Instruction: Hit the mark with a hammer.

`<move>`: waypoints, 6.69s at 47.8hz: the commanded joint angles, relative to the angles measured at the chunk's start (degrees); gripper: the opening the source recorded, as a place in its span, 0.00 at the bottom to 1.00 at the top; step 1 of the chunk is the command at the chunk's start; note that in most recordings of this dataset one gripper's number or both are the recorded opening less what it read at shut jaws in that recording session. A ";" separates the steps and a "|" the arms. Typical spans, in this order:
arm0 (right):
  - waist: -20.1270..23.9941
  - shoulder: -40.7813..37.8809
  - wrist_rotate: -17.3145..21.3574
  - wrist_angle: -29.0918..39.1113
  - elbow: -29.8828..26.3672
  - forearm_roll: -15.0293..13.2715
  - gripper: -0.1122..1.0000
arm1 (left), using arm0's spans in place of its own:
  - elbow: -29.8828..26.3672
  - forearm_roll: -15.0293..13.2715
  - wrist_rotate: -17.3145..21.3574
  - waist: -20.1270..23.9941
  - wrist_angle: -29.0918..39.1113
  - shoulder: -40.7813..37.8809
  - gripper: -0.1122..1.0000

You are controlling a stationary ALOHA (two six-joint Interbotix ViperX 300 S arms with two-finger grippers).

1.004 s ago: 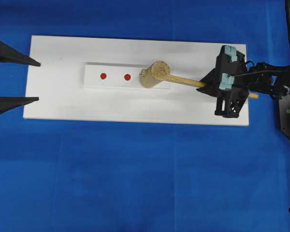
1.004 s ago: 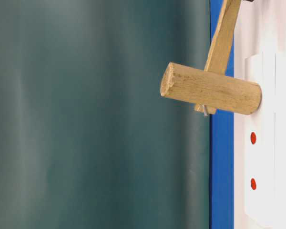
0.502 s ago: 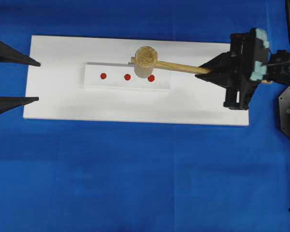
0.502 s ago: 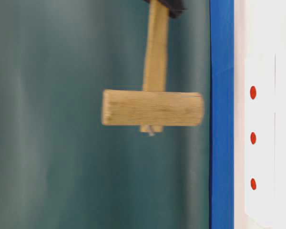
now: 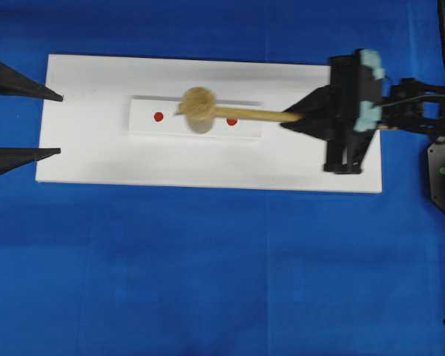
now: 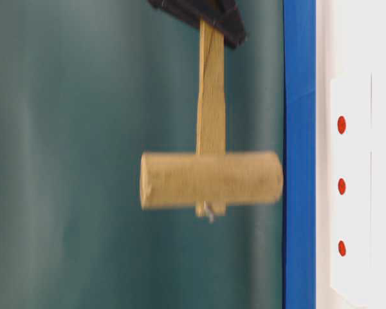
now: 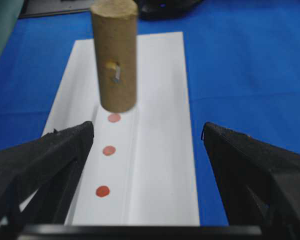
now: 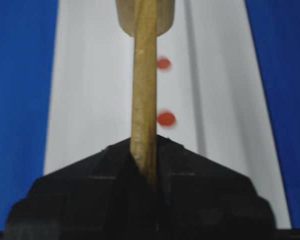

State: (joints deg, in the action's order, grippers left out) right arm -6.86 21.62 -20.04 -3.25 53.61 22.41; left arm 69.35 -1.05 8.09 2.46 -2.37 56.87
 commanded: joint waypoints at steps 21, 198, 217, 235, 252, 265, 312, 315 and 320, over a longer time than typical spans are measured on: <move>2.46 -12.13 -0.44 -0.97 -14.68 -0.26 0.12 | -0.44 0.00 -0.09 0.70 0.00 -0.70 0.89; 3.60 -11.16 -1.58 -0.79 -16.79 -1.58 0.89 | -16.87 -0.18 -56.25 5.62 -9.67 -33.31 0.54; 3.69 -11.87 -1.85 -0.62 -16.88 -1.58 0.89 | -15.21 -0.09 -68.47 6.15 -10.72 -31.11 0.54; 3.69 -14.41 -2.20 -0.70 -16.88 -3.25 0.80 | -14.85 -0.09 -68.91 5.10 -10.72 -30.59 0.54; 3.78 -14.24 -2.90 -0.70 -17.05 -4.13 0.17 | -14.94 -0.09 -68.38 4.48 -10.63 -30.76 0.54; 3.69 -14.24 -2.90 -0.70 -17.05 -4.13 0.17 | -14.77 -0.18 -68.82 4.57 -10.28 -30.59 0.54; 3.78 -9.84 -1.93 -0.62 -13.18 -3.87 0.17 | -11.43 0.18 -68.20 4.48 -5.01 -25.66 0.86; 3.69 -8.61 -1.93 -0.62 -12.04 -3.69 0.17 | -10.37 0.18 -68.20 4.48 -3.69 -23.82 0.86; 3.78 -6.77 -1.93 -0.62 -10.11 -3.34 0.17 | -8.09 0.18 -68.12 4.48 -1.41 -19.69 0.86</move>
State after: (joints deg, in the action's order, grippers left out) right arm -3.25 11.95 -22.06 -3.43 43.42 18.81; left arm 60.82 -1.05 -60.21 7.03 -4.75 34.45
